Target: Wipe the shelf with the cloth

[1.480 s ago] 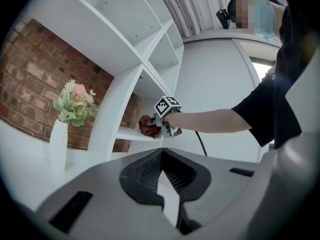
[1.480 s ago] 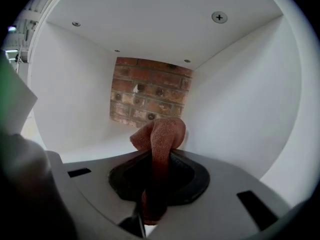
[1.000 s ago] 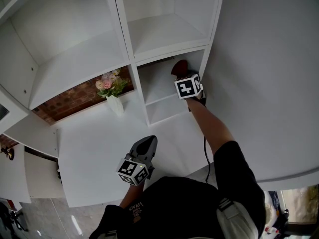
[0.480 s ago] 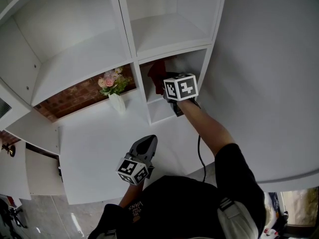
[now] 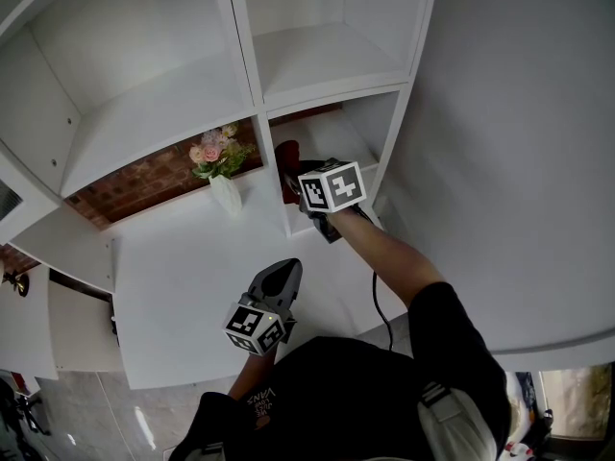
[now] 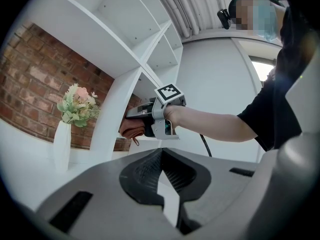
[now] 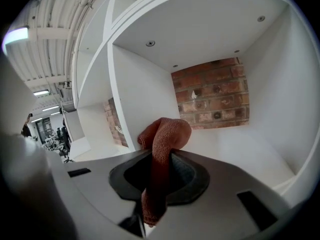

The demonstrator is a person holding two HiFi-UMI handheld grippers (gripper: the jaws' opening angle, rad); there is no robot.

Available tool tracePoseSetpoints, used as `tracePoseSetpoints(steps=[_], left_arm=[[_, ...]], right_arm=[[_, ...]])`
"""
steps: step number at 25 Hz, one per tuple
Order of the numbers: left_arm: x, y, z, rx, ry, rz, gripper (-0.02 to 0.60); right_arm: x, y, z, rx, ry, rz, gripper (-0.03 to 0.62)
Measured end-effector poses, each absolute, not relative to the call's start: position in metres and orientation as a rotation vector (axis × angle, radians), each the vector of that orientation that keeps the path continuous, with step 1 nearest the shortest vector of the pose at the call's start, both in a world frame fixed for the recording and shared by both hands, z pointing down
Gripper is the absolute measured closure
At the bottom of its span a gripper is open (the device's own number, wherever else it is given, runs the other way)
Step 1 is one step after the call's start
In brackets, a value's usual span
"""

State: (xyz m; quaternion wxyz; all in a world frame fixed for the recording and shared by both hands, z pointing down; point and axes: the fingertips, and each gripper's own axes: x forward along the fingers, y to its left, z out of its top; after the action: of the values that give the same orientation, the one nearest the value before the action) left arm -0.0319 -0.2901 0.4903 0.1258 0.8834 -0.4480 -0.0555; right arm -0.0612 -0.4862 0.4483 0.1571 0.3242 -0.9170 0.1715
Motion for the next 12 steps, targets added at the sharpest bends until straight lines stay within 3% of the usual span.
tracePoseSetpoints(steps=[12], left_arm=[[-0.028, -0.290, 0.491, 2.579, -1.290, -0.157, 0.575]], right_arm=[[-0.020, -0.512, 0.456, 1.062, -2.516, 0.404, 0.537]])
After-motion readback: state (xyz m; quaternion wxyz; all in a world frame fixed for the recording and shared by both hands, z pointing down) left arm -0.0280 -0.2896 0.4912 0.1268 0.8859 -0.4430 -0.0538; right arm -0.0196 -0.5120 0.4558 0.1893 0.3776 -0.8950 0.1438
